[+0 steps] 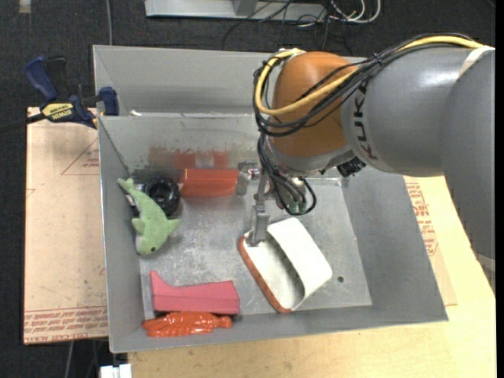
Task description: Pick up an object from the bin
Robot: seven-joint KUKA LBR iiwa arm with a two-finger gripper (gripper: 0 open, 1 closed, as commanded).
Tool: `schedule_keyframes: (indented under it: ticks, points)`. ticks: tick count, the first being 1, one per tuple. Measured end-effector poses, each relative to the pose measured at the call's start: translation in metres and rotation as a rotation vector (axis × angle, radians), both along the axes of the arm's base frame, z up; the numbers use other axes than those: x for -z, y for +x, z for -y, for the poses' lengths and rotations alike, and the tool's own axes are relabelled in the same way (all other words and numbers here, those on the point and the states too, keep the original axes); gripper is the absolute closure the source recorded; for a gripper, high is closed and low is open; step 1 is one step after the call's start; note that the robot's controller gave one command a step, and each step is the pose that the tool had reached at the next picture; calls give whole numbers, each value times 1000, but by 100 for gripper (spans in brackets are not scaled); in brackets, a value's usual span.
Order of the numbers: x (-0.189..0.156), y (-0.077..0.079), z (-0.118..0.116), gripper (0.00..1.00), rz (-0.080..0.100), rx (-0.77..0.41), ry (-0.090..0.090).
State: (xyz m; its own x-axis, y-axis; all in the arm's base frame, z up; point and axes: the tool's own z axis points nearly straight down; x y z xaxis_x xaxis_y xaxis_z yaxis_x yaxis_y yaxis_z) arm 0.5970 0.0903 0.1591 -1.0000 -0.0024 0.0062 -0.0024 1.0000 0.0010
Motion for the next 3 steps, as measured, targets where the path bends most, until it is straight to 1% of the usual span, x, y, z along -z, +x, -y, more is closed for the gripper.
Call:
schedule_keyframes:
  ticks: [1, 2, 3]
  points:
    - [-5, 2, 1, 0, 7, 3, 1]
    - [53, -49, 41, 0, 3, -133, 2]
    - [67, -66, 51, 100, 7, -293, 3]
